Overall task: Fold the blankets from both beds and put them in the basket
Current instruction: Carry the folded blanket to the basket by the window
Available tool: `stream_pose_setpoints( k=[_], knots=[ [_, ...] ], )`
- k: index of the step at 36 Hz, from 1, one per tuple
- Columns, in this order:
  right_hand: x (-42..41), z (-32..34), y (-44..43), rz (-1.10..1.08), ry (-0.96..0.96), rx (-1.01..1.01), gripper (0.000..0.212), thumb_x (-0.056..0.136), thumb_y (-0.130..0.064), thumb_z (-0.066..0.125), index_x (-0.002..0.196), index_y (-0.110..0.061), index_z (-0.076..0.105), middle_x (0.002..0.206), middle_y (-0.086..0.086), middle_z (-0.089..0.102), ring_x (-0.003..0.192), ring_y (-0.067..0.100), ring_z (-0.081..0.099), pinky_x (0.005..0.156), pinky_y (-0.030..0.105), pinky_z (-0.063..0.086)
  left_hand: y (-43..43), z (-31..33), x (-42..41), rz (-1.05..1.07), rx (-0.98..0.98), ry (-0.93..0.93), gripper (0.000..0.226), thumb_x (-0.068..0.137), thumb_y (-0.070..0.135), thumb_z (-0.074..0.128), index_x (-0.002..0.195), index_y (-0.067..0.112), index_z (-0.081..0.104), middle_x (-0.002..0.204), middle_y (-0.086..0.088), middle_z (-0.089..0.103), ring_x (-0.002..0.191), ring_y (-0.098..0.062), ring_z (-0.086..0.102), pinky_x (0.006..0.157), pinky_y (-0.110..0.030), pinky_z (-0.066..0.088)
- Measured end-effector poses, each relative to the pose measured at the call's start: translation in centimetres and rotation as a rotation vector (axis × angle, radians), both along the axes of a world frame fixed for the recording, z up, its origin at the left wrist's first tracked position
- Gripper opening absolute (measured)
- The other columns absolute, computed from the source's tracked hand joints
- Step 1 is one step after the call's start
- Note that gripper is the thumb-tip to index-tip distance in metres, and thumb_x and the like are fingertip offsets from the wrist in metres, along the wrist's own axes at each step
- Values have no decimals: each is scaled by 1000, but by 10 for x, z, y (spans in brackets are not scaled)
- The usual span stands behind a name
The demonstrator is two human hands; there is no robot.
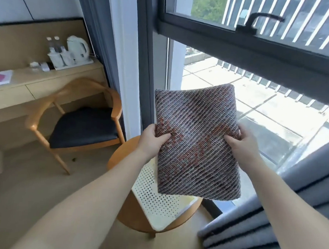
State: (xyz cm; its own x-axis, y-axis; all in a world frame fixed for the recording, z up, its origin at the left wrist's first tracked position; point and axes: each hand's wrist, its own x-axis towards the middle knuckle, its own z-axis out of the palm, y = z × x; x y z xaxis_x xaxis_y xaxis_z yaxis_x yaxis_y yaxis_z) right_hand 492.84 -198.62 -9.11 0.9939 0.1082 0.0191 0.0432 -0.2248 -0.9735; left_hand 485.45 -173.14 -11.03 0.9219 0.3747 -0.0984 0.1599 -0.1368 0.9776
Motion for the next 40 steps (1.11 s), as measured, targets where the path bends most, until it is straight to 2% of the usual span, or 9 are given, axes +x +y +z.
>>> stream_pose_setpoints(
  k=[10,14,17,21,26,29,31,36,40],
  knots=[
    [49,-111,61,181,184,-165,44,87,4,60,113,-31,58,99,2,72,81,15,71,76,35,58,25,-122,4,206,-93,317,32,92,17,62,123,14,52,117,-1,62,106,-21,60,94,-41,49],
    [53,-162,90,263,240,-238,45,88,3,60,102,-39,57,94,-1,71,69,9,70,65,27,59,36,-173,-7,331,-118,439,32,91,17,62,121,12,52,117,-2,61,105,-23,59,92,-39,48],
    [56,-197,107,318,292,-325,44,90,-5,61,114,-40,55,96,-2,72,72,27,70,68,46,59,41,-201,-14,394,-127,510,33,91,14,60,122,10,51,117,-2,60,106,-22,56,92,-35,44],
    [63,-229,129,374,304,-407,48,91,-9,60,132,-31,51,107,-3,69,84,18,68,69,31,53,44,-230,-15,448,-145,607,34,92,14,57,124,11,49,122,-6,59,109,-27,56,95,-38,45],
    [67,-260,148,410,332,-492,47,92,-11,59,134,-27,49,118,-2,65,96,20,65,85,40,55,45,-249,-13,491,-89,718,29,93,12,55,120,6,47,121,-11,57,109,-30,55,91,-35,44],
    [66,-270,154,447,349,-543,40,92,-9,57,129,-26,52,112,-2,66,83,19,65,72,35,54,42,-250,-12,479,-67,796,27,91,5,52,116,3,44,117,-16,56,94,-27,52,80,-31,43],
    [63,-276,155,481,365,-573,45,93,-10,56,134,-27,49,112,-2,65,78,17,65,63,29,50,38,-251,-10,456,-66,854,33,88,0,49,119,1,37,121,-19,53,100,-32,54,85,-36,47],
    [58,-291,165,633,303,-849,50,92,-10,52,139,-20,38,123,8,61,104,29,60,77,31,47,31,-260,-1,443,-21,863,92,84,-8,52,150,12,-10,157,-10,13,137,-32,32,108,-38,36],
    [54,-296,174,808,166,-1113,79,84,6,45,152,-12,8,148,18,30,122,38,48,90,41,48,34,-268,8,247,446,795,97,86,2,55,148,9,-20,158,-8,-21,147,-26,-12,121,-37,3]
  ],
)
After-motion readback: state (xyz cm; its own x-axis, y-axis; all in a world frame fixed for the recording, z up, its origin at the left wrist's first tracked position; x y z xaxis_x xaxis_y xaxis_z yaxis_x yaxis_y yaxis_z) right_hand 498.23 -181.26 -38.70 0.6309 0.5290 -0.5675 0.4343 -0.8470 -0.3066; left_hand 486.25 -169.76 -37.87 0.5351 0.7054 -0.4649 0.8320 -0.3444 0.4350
